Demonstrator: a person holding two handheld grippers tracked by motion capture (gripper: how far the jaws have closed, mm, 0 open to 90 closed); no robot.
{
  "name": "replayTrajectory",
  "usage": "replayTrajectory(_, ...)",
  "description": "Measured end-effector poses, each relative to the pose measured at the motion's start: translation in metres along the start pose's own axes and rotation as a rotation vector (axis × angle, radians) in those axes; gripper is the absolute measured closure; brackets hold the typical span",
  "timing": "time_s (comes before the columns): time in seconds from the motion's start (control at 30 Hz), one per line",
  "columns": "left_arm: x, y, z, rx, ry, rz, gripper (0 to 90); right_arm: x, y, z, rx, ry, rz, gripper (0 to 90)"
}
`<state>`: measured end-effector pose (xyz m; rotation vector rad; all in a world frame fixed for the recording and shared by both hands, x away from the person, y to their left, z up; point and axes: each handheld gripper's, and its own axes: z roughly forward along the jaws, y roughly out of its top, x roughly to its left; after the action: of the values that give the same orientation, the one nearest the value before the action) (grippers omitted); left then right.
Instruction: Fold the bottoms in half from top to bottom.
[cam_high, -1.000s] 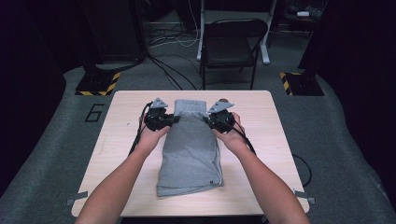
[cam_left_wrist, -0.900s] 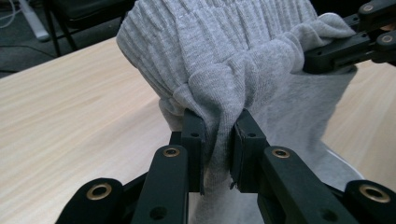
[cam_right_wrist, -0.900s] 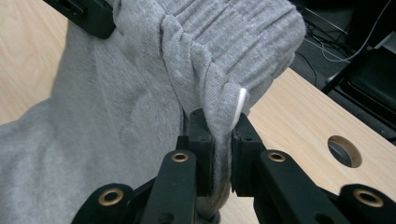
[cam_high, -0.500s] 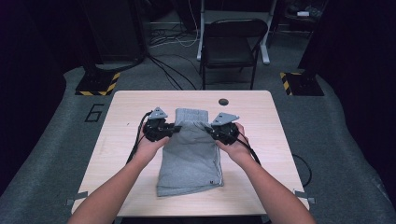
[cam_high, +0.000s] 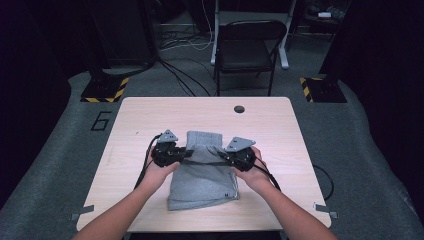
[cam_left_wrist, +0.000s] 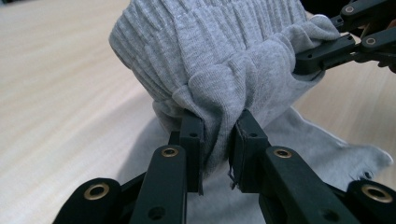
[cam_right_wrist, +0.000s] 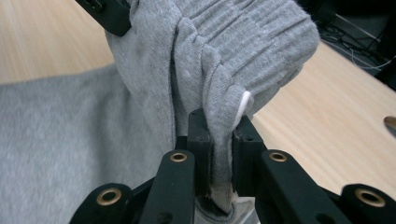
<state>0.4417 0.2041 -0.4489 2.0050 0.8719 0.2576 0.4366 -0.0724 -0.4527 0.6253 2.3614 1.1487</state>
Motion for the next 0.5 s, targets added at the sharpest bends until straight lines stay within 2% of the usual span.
replayTrajectory(0.1,-0.003,-0.013,0.006,0.038,-0.009,-0.016,76.2,0.005,-0.009,0.003,0.016,0.010,0.025,80.3)
replayTrajectory(0.13,-0.002,-0.018,0.009,0.049,-0.011,-0.017,76.0,0.007,-0.012,0.004,0.022,0.018,0.020,79.9)
replayTrajectory(0.17,-0.002,-0.021,0.011,0.056,-0.011,-0.019,75.9,0.010,-0.017,0.006,0.029,0.020,0.043,79.6)
replayTrajectory(0.3,-0.003,-0.034,0.017,0.072,-0.014,-0.048,75.0,0.016,-0.027,0.011,0.048,0.042,0.057,78.3)
replayTrajectory(0.33,-0.003,-0.036,0.017,0.075,-0.013,-0.037,74.4,0.017,-0.029,0.013,0.057,0.048,0.054,77.8)
replayTrajectory(0.37,-0.004,-0.038,0.018,0.079,-0.017,-0.043,73.7,0.018,-0.031,0.013,0.061,0.053,0.052,76.9)
replayTrajectory(0.5,-0.007,-0.045,0.021,0.102,-0.032,-0.041,69.0,0.021,-0.038,0.016,0.079,0.082,0.098,69.7)
